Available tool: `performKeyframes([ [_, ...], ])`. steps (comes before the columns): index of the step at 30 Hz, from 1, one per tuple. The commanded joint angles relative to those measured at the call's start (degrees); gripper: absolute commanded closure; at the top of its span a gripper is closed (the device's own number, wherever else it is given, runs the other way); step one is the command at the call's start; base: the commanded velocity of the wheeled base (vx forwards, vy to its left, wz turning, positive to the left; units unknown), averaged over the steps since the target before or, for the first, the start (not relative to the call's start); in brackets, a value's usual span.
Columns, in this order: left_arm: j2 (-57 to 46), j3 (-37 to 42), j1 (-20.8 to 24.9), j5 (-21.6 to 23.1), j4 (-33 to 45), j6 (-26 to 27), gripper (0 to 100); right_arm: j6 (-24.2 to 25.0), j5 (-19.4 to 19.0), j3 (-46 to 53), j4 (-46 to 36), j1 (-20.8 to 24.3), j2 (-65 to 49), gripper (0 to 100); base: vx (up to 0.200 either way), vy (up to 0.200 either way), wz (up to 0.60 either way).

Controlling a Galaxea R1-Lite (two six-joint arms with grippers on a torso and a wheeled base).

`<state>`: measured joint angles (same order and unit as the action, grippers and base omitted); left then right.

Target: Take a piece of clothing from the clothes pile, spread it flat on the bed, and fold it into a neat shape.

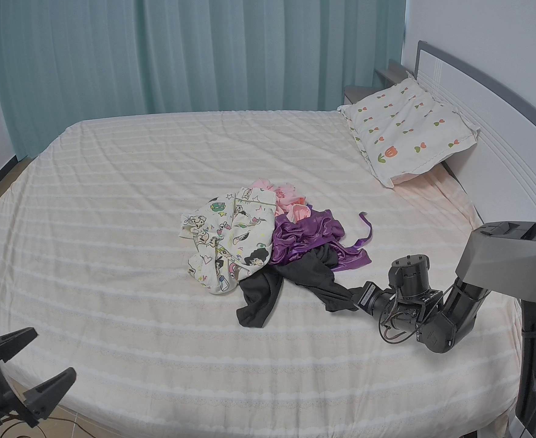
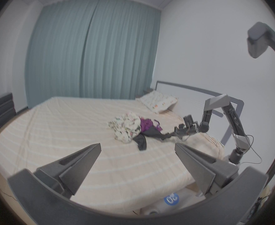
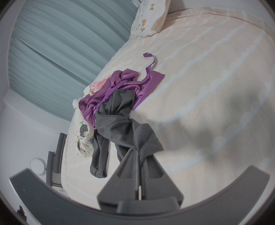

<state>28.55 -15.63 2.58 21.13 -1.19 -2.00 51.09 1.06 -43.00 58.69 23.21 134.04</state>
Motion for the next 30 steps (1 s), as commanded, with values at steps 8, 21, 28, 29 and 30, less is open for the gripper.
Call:
performKeyframes([
  [8,56.8,-0.2,11.0,0.9,-24.6,-1.4,0,4.3,-1.1,5.7,8.2,0.3,-0.9,100,0.000,0.000,0.00],
  [21,93.7,-22.9,23.2,-16.2,-39.3,-28.0,0,4.3,-1.9,6.9,10.0,0.9,0.7,100,0.000,0.000,0.00],
  [28,103.9,-34.6,24.7,-19.1,-39.1,-30.9,0,4.3,-1.8,7.0,10.8,0.9,0.9,100,0.000,0.000,0.00],
  [29,104.1,-34.9,24.7,-19.1,-39.1,-31.0,0,4.3,-1.8,7.0,10.8,1.0,0.9,100,0.000,0.000,0.00],
  [30,106.4,-37.6,25.2,-19.2,-39.1,-31.0,0,4.2,-1.8,7.0,11.5,0.9,1.1,100,0.000,0.000,0.00],
])
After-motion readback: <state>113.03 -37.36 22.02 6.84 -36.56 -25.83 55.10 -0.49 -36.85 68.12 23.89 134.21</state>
